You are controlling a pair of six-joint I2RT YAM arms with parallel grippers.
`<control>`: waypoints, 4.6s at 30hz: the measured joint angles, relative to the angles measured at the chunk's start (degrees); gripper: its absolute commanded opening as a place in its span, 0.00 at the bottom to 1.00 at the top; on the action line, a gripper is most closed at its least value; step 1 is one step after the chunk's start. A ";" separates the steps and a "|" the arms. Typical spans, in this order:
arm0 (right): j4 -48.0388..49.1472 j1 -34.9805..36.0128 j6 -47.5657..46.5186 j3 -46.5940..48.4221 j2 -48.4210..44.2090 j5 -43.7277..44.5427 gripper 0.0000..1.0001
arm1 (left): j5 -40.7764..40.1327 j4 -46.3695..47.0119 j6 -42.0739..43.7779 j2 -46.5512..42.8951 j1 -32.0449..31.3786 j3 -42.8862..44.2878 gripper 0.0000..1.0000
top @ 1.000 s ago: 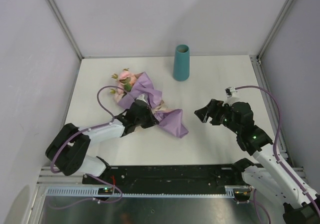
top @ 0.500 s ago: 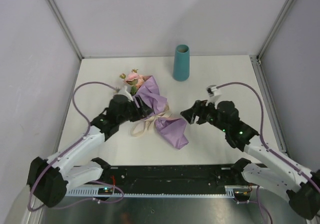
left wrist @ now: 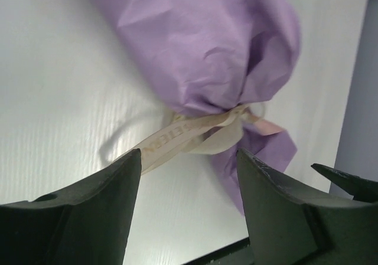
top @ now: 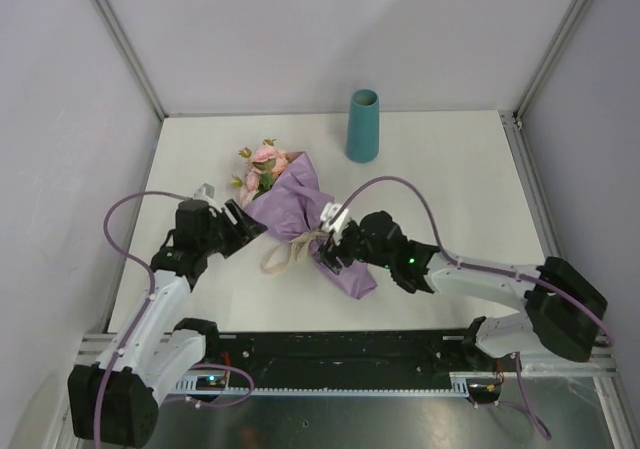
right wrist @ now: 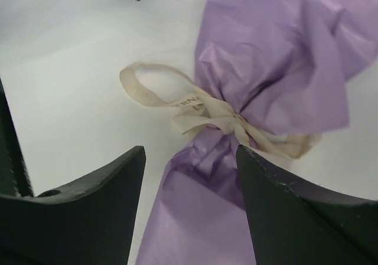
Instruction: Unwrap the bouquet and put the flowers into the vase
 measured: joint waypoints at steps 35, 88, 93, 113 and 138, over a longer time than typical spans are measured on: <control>14.93 4.11 -47.28 4.42 25.64 1.27 0.53 | 4.46 0.68 -2.82 7.93 2.29 -6.54 0.71; 17.64 3.28 -1.70 4.04 16.00 25.97 0.00 | 6.93 14.45 -6.80 17.97 0.81 -11.96 0.00; 14.78 -0.37 6.91 2.21 11.04 29.99 0.00 | 5.55 14.88 -7.15 17.07 0.81 -12.90 0.00; -0.09 -15.52 32.04 -7.32 -8.61 26.49 0.00 | 4.70 17.29 -10.03 13.14 -0.24 -12.90 0.10; 3.37 -8.83 31.87 -9.05 -15.23 17.84 0.00 | -2.93 26.73 -9.99 19.74 -12.07 -7.96 0.85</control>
